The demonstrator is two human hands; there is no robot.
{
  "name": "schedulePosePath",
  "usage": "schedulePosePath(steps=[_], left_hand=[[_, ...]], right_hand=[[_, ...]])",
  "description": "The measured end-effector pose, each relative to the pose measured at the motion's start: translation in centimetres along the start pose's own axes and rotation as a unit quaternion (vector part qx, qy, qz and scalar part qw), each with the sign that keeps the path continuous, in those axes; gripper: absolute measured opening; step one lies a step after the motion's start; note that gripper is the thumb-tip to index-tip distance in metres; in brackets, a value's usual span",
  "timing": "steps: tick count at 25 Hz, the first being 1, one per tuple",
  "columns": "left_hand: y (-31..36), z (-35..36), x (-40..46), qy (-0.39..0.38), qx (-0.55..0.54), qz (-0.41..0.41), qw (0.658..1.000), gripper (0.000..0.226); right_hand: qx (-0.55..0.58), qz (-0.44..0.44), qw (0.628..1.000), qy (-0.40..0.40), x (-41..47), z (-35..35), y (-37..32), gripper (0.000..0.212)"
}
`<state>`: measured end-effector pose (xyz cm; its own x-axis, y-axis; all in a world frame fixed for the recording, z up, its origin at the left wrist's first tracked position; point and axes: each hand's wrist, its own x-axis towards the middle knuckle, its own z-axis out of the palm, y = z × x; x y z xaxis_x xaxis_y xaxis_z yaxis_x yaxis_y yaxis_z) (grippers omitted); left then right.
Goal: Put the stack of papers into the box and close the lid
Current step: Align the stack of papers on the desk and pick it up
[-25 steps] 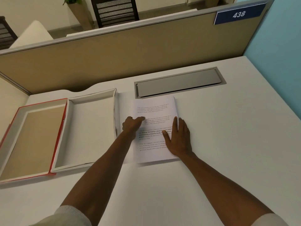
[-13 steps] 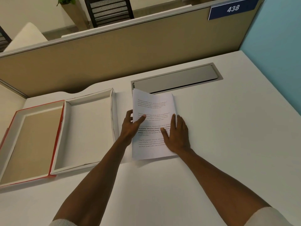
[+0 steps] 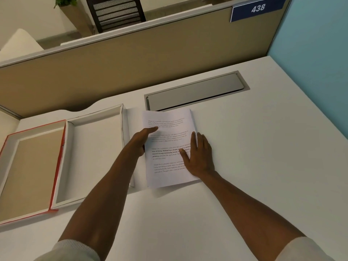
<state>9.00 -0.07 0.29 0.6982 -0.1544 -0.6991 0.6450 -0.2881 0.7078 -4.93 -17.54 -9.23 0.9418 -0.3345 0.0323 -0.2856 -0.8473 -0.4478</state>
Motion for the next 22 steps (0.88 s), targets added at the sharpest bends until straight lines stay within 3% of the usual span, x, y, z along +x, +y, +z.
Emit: schedulePosePath(steps=[4,8,11,13,15,17,18,22], left_hand=[[-0.1,1.1,-0.1,0.0,0.016,0.024,1.0,0.047],[-0.8,1.9,-0.6,0.08,0.048,0.085,0.992,0.027],[-1.5,1.9,-2.1,0.08,0.04,0.15,0.985,0.023],[-1.9,1.6,-3.8,0.06,0.023,0.196,0.979,0.025],[-2.2,1.2,-5.3,0.045,0.015,0.233,0.971,0.024],[-2.7,1.2,-6.2,0.032,0.008,0.268,0.963,0.024],[-2.9,1.1,-6.6,0.033,0.007,0.28,0.96,0.025],[-3.3,1.5,-8.3,0.052,0.015,0.339,0.939,0.034]], right_hand=[[0.006,0.001,1.0,0.0,0.0,0.4,0.1,0.085],[0.015,-0.009,1.0,-0.002,-0.1,0.1,0.3,0.086],[0.136,0.037,0.99,-0.01,0.0,-1.0,0.4,0.09],[0.284,0.119,0.951,-0.031,1.3,-2.9,0.4,0.092],[0.459,0.2,0.862,-0.078,3.4,-5.7,0.2,0.093],[0.578,0.2,0.782,-0.118,4.8,-8.0,-0.2,0.09],[0.597,0.182,0.772,-0.124,5.1,-8.6,-0.5,0.084],[0.56,0.19,0.805,-0.058,4.1,-9.4,-2.2,0.053]])
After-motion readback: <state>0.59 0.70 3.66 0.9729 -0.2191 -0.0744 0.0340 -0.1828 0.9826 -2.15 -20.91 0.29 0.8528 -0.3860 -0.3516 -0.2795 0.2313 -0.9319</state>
